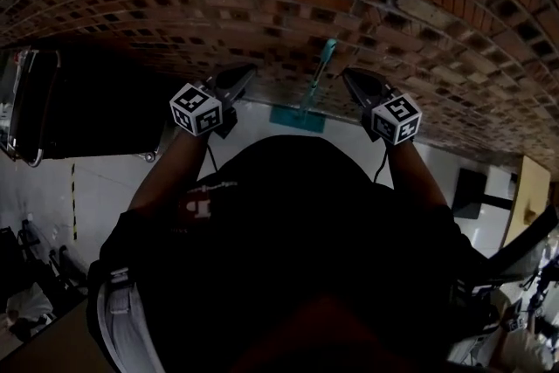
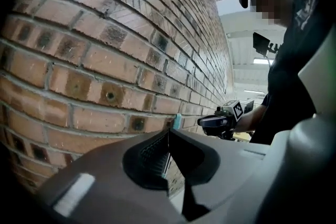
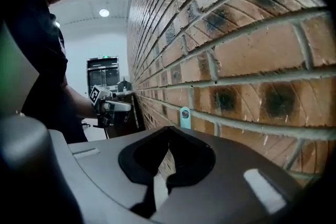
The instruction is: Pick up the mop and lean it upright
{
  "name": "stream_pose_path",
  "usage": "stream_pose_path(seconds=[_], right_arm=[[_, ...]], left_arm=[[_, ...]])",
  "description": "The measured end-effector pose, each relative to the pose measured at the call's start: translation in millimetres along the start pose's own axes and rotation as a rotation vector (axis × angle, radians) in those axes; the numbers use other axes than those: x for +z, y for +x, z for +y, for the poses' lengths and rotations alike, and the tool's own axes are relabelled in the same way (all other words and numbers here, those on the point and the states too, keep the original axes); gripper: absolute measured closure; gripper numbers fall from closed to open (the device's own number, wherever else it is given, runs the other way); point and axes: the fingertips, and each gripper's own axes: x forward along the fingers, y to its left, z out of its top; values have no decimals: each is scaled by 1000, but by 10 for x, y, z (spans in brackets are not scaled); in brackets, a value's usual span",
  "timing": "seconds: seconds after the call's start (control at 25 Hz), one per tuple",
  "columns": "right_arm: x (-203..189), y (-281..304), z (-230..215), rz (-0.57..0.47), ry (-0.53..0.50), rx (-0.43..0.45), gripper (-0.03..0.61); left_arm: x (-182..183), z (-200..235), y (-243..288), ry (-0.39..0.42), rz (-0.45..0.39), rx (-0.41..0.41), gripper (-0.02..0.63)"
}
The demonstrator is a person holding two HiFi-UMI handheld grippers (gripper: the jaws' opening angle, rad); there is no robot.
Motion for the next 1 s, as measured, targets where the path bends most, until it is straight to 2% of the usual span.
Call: stream_pose_path(seconds=[0.08, 0.16, 0.36, 0.68, 1.0], right_arm=[[-15, 41, -86, 10, -22, 25, 560], [-68, 87, -120, 27, -23, 51, 528], [-189, 253, -159, 58, -12, 48, 503], [-295, 607, -260, 129, 1, -137, 469], [-365, 840, -314, 147, 14, -263, 423]], left_arm=[[2, -45, 36, -9, -9, 43, 612], [-38, -102, 50, -15, -6, 68, 612], [-114, -120, 12, -19, 14, 70, 612], [-56, 187, -78, 13, 53, -11, 612], [-31, 396, -158, 10, 70, -47, 612]])
